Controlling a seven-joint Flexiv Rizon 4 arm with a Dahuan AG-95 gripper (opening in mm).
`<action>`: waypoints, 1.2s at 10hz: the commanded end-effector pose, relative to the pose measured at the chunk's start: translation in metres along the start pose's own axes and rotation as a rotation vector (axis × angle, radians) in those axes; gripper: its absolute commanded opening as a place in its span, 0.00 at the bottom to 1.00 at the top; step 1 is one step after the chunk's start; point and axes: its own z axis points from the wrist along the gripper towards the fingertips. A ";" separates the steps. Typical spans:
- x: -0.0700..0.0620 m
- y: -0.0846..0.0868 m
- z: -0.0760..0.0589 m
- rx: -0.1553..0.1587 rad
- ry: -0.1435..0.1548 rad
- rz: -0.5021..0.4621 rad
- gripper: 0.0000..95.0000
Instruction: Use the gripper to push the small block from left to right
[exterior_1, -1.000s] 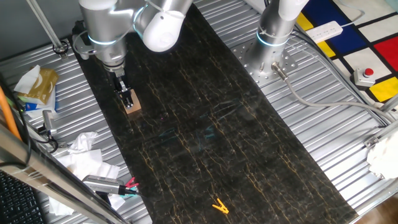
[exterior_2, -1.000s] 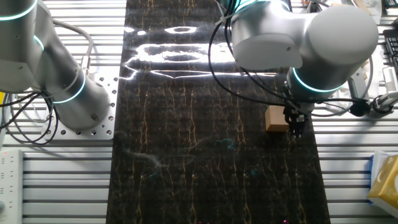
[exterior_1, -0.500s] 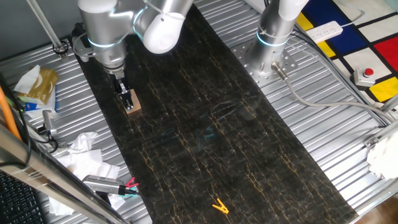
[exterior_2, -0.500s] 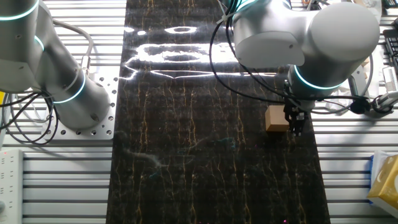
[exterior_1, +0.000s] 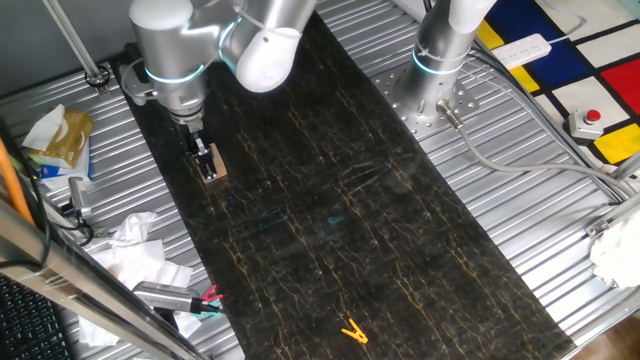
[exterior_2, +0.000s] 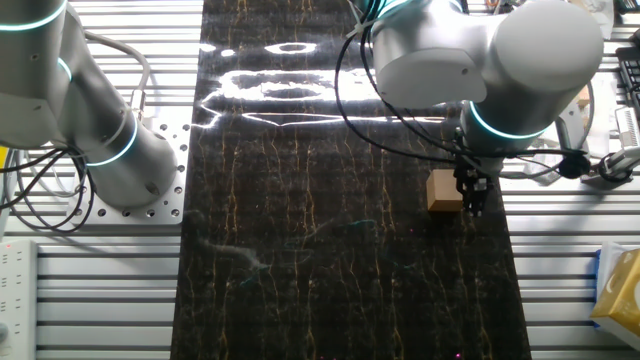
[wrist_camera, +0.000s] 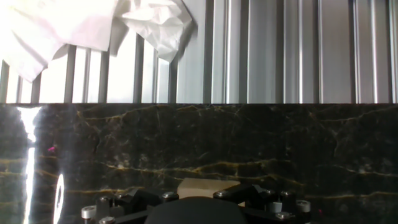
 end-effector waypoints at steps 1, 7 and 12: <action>0.003 0.000 0.001 -0.001 0.003 -0.002 1.00; 0.003 0.008 0.006 -0.001 0.007 0.029 1.00; 0.001 0.018 0.011 -0.005 0.002 0.049 1.00</action>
